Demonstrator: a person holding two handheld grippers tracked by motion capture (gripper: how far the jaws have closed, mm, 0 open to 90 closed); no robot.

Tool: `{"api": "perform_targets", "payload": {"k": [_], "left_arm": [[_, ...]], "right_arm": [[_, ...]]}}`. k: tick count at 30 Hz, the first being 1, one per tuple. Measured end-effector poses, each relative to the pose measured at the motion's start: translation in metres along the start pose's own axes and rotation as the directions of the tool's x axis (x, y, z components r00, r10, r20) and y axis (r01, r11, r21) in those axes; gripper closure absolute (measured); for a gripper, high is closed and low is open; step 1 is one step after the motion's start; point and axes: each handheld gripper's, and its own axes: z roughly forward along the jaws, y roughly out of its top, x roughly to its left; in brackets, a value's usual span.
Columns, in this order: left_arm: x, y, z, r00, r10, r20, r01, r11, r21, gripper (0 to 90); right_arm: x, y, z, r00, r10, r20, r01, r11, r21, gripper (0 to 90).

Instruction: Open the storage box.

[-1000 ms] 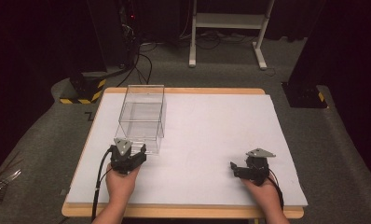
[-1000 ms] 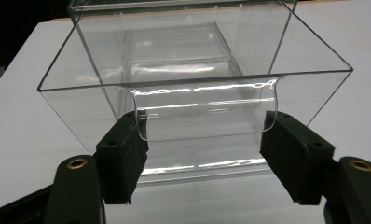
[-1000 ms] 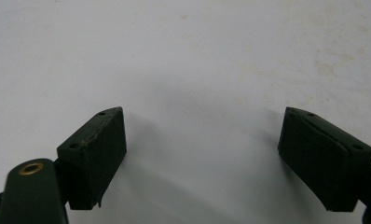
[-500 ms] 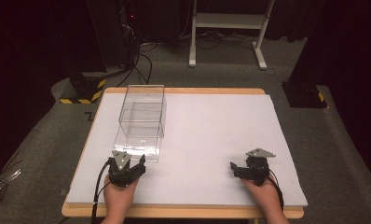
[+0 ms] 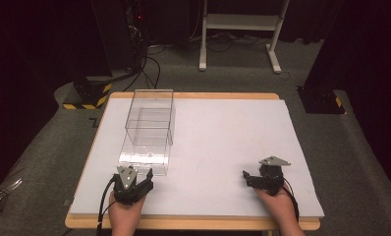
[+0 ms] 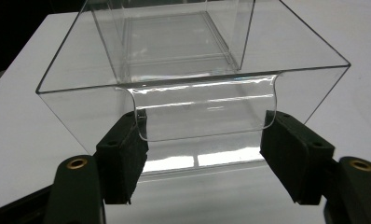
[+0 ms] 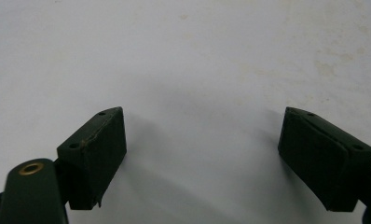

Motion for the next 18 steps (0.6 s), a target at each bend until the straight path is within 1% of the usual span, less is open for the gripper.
{"api": "perform_targets", "payload": {"k": [9, 12, 15, 18], "left_arm": [[-0.0003, -0.0026, -0.0034, 1.0, 0.002, 0.005, -0.002, 1.0, -0.004, 32.7], [0.0002, -0.0027, -0.0037, 1.0, -0.004, 0.009, 0.004, 1.0, -0.004, 32.7], [0.0013, -0.0027, -0.0038, 0.9997, -0.01, 0.02, 0.01, 0.9999, -0.003, 32.5], [0.005, -0.0022, -0.004, 0.9987, -0.022, 0.046, 0.022, 0.9997, 0.007, 32.3]], "right_arm": [[0.0001, 0.0, 0.0001, 1.0, -0.001, 0.002, 0.001, 1.0, -0.001, 15.0], [0.0001, 0.0, 0.0, 1.0, -0.001, 0.001, 0.001, 1.0, 0.0, 15.0], [0.0, 0.0, 0.0, 1.0, 0.0, 0.0, 0.0, 1.0, 0.0, 15.0], [0.0, 0.0, 0.0, 1.0, 0.0, 0.0, 0.0, 1.0, 0.0, 15.0]]}}
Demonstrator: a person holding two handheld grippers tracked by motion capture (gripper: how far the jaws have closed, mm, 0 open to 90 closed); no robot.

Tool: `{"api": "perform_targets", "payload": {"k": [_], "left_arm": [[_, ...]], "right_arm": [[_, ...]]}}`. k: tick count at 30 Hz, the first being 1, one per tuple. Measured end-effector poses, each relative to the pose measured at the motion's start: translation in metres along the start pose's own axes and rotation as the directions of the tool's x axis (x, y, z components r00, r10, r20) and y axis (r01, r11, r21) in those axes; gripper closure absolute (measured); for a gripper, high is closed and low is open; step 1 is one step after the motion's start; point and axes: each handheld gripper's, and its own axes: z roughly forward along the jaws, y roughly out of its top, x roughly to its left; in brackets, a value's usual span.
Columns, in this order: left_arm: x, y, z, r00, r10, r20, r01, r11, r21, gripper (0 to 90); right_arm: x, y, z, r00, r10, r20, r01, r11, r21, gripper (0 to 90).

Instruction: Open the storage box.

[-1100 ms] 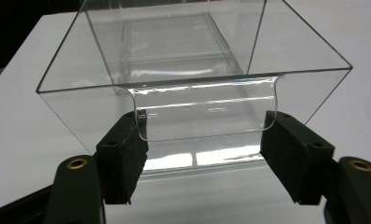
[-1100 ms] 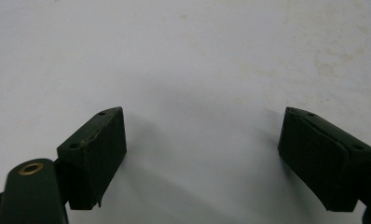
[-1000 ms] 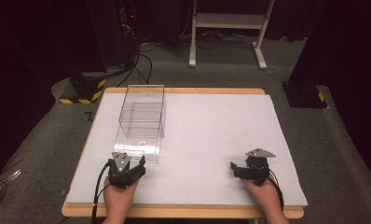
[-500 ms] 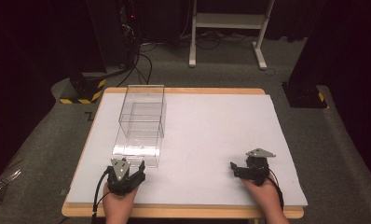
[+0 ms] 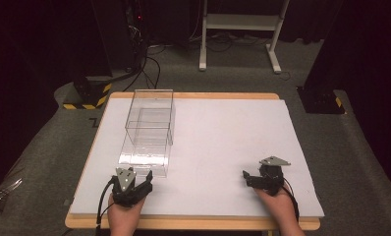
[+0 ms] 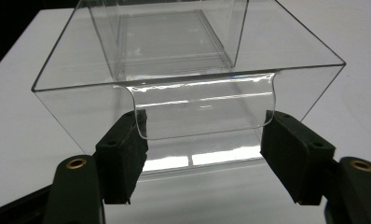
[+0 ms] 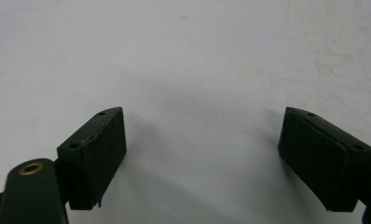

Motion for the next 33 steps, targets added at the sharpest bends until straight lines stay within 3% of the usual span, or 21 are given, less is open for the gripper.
{"api": "perform_targets", "payload": {"k": [7, 12, 18, 21, 27, 33], "left_arm": [[0.005, 0.004, -0.006, 0.9996, -0.02, 0.018, 0.02, 0.9998, 0.005, 25.8], [0.006, 0.011, -0.015, 0.9995, -0.026, 0.018, 0.026, 0.9991, -0.034, 26.5], [0.01, 0.021, -0.023, 0.9996, -0.001, 0.029, 0.003, 0.997, -0.078, 31.9], [0.016, 0.026, -0.023, 0.9987, -0.013, 0.049, 0.018, 0.9956, -0.092, 38.7], [0.028, 0.032, -0.022, 0.9973, -0.01, 0.072, 0.017, 0.9955, -0.093, 48.7], [0.045, 0.04, -0.015, 0.9978, -0.004, 0.066, 0.009, 0.9969, -0.079, 49.4]], "right_arm": [[0.0, 0.0, 0.0, 1.0, 0.001, -0.001, -0.001, 1.0, -0.001, 15.0], [0.0, 0.0, 0.0, 1.0, 0.002, -0.002, -0.002, 1.0, -0.001, 15.0], [0.0, 0.0, 0.0, 1.0, 0.002, -0.002, -0.002, 1.0, -0.001, 15.0], [0.0, 0.0, 0.0, 1.0, 0.001, -0.001, -0.001, 1.0, 0.0, 15.0], [0.0, 0.0, 0.0, 1.0, -0.001, 0.001, 0.001, 1.0, 0.0, 15.0], [0.0, 0.0, 0.0, 1.0, -0.003, 0.003, 0.003, 1.0, -0.001, 15.0]]}}
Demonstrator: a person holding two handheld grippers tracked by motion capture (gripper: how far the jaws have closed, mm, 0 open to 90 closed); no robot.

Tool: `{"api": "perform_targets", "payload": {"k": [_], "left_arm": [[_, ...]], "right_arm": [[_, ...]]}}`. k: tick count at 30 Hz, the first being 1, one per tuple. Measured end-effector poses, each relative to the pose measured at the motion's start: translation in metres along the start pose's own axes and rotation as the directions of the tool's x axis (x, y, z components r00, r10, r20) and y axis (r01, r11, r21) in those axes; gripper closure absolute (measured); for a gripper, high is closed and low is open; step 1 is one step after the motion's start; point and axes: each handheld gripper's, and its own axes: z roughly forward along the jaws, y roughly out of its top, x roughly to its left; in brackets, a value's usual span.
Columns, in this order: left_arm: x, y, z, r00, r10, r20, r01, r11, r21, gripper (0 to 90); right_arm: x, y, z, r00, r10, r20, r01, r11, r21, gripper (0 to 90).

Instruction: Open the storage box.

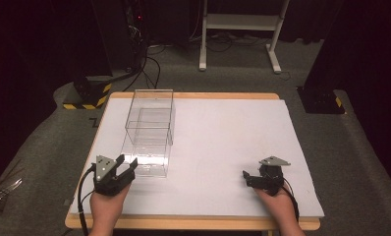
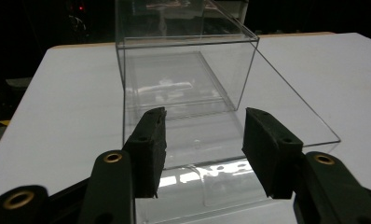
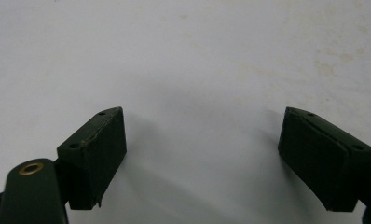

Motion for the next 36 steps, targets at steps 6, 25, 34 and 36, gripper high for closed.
{"api": "perform_targets", "payload": {"k": [6, 25, 34, 36], "left_arm": [[0.023, 0.003, 0.006, 0.9996, 0.004, -0.029, -0.003, 0.9999, 0.015, 50.8], [0.104, -0.026, 0.031, 0.9897, -0.045, -0.136, 0.066, 0.9853, 0.157, 45.2], [0.109, -0.054, 0.048, 0.9939, 0.006, -0.11, 0.023, 0.9638, 0.266, 32.1], [0.108, -0.058, 0.051, 0.9935, 0.023, -0.111, 0.011, 0.9564, 0.292, 29.0]], "right_arm": [[0.0, 0.0, 0.0, 1.0, -0.002, 0.001, 0.002, 1.0, 0.0, 15.0], [0.0, 0.0, 0.0, 1.0, -0.003, 0.002, 0.003, 1.0, 0.001, 15.0], [0.0, 0.0, 0.0, 1.0, -0.003, 0.003, 0.003, 1.0, 0.003, 15.0], [0.0, 0.0, 0.0, 1.0, -0.003, 0.003, 0.003, 1.0, 0.003, 15.0]]}}
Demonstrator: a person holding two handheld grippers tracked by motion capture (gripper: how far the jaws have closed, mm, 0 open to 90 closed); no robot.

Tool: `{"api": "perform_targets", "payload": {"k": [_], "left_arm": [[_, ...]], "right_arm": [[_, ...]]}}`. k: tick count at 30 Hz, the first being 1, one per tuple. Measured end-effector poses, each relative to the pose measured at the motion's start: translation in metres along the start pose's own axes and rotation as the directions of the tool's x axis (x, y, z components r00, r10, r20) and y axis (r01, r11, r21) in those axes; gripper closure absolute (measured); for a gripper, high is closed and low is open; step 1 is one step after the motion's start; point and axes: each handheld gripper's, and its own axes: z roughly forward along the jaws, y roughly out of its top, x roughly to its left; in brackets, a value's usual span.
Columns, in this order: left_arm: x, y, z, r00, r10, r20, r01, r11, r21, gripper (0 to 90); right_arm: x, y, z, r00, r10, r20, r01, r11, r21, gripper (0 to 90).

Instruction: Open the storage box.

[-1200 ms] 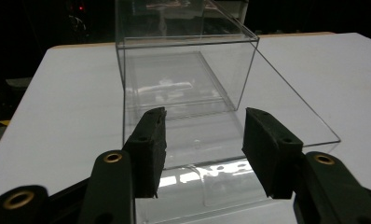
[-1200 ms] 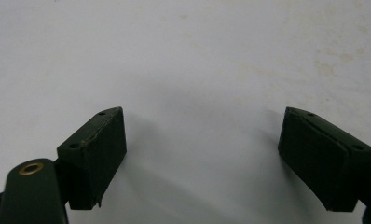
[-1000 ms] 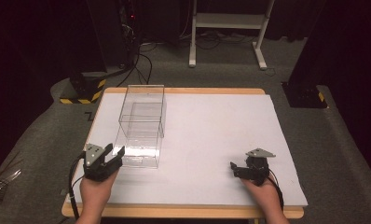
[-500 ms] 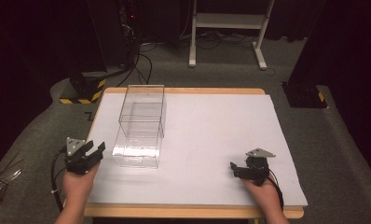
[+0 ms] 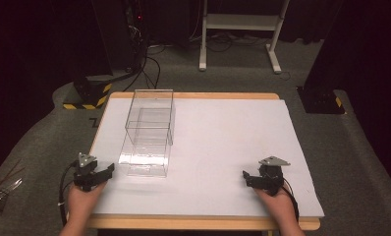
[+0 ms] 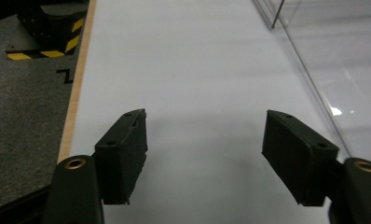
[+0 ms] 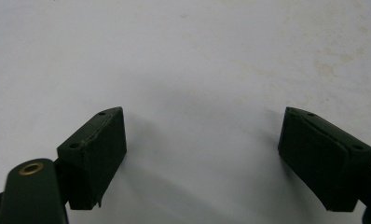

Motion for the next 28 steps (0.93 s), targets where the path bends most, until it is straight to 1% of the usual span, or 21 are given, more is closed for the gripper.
{"api": "perform_targets", "payload": {"k": [1, 4, 7, 16, 28], "left_arm": [[-0.0003, 0.0, 0.0014, 1.0, 0.006, -0.001, -0.006, 0.9999, 0.015, 28.1], [-0.0031, 0.0001, 0.002, 0.9998, 0.018, -0.012, -0.018, 0.9998, 0.009, 27.2], [-0.0012, 0.0, 0.0023, 0.9999, 0.011, -0.001, -0.011, 0.9999, 0.013, 27.0], [-0.0021, -0.0009, 0.002, 1.0, 0.004, -0.003, -0.004, 1.0, 0.008, 27.2], [-0.0022, -0.001, 0.0019, 1.0, 0.007, -0.005, -0.007, 0.9999, 0.007, 27.2]], "right_arm": [[0.0, 0.0, 0.0001, 1.0, -0.002, 0.0, 0.002, 1.0, 0.0, 15.0], [0.0012, 0.0, 0.0003, 1.0, -0.004, 0.008, 0.004, 1.0, 0.003, 15.2], [0.002, 0.0002, 0.0006, 0.9999, -0.01, 0.014, 0.01, 1.0, 0.005, 15.3], [0.0024, 0.0001, 0.0005, 0.9998, -0.011, 0.016, 0.011, 1.0, 0.005, 15.3], [0.0017, 0.0002, 0.0006, 0.9998, -0.012, 0.013, 0.012, 1.0, 0.004, 15.4]]}}
